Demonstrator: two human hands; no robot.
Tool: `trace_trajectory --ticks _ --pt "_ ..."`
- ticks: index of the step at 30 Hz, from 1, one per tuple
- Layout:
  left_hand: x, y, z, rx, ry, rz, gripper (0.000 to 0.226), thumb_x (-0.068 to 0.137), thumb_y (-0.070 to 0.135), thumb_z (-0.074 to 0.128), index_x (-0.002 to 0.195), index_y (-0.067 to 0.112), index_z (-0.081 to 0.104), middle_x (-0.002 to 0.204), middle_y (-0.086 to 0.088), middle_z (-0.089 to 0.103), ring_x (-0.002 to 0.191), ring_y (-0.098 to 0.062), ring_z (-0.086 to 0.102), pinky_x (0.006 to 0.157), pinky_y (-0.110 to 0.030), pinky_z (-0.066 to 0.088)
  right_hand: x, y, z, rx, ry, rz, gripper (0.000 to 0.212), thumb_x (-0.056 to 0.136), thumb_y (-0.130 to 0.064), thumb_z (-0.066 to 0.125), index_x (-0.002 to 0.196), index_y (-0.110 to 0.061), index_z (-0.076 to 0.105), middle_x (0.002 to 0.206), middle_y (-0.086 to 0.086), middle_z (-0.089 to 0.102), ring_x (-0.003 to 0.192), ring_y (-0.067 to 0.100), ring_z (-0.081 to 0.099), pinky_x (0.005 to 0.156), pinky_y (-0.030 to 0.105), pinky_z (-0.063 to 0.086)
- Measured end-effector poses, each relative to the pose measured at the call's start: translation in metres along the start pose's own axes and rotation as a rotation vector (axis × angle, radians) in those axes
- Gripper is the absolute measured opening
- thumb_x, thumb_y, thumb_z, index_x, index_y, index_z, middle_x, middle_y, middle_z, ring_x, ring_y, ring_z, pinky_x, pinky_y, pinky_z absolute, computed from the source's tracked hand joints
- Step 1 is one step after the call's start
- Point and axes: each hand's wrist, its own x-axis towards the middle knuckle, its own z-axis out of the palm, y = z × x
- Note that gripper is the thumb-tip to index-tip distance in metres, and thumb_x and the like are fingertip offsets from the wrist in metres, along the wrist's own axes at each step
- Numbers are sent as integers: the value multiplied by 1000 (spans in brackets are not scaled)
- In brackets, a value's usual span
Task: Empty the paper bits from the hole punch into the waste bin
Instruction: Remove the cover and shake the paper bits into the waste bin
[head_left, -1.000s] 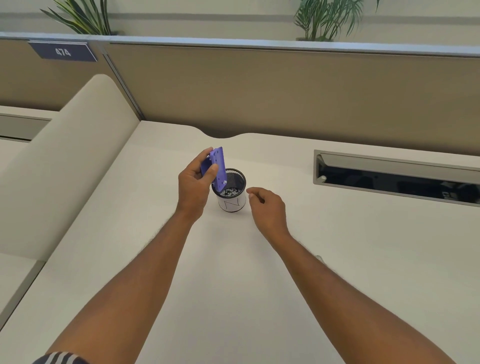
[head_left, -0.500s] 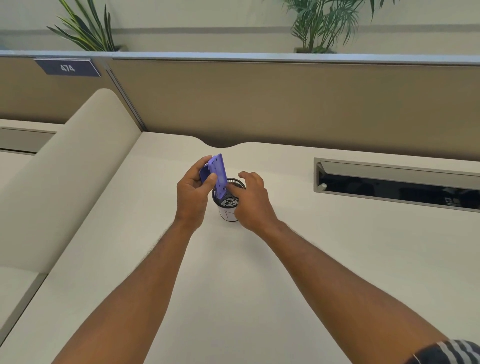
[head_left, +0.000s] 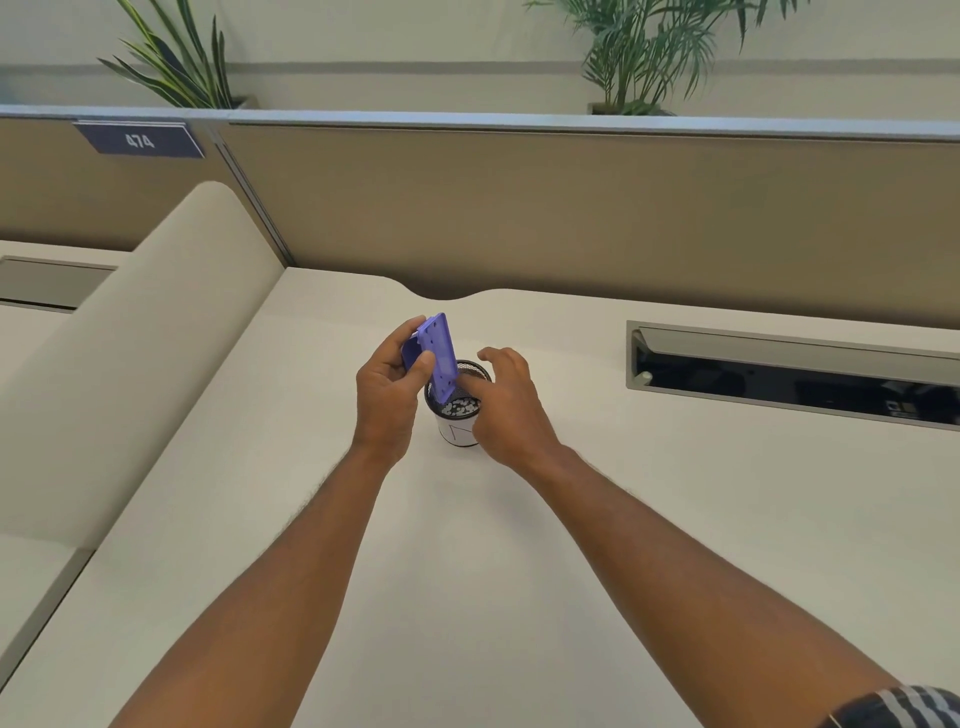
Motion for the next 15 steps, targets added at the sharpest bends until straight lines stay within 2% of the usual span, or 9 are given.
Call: trace_trajectory --ticks 2,5,8,11,15 --pt "1 -2 -1 -4 19 -9 37 99 2 57 129 24 62 133 -9 66 124 -30 61 100 -49 55 -2 0 -1 9 12 3 47 78 2 66 122 -16 65 150 11 36 145 27 22 114 39 35" --pt "1 -5 -2 -73 23 -66 35 102 5 53 130 25 61 136 -13 64 124 -37 60 99 -48 56 0 -4 -5 51 77 -14 44 82 -1 63 125 -11 62 146 14 42 142 28 27 109 41 40" --pt "-1 -5 -2 -123 -15 -112 33 103 11 52 131 26 61 138 -11 64 123 -35 62 97 -45 56 4 -14 -8 83 74 -63 58 85 -9 66 140 -12 47 151 16 37 144 30 23 107 37 38" --pt "-5 -3 0 -190 -50 -159 31 104 13 51 129 27 64 134 -9 68 119 -29 66 87 -36 60 11 -22 -8 96 33 -74 77 84 -8 70 151 -15 33 157 15 26 147 29 13 105 33 39" --pt "-7 -5 3 -244 -64 -217 33 106 11 45 131 22 62 128 -1 72 116 -25 68 85 -31 60 16 -26 -9 133 22 -46 73 86 -3 67 151 -15 34 160 14 19 149 30 7 110 41 41"
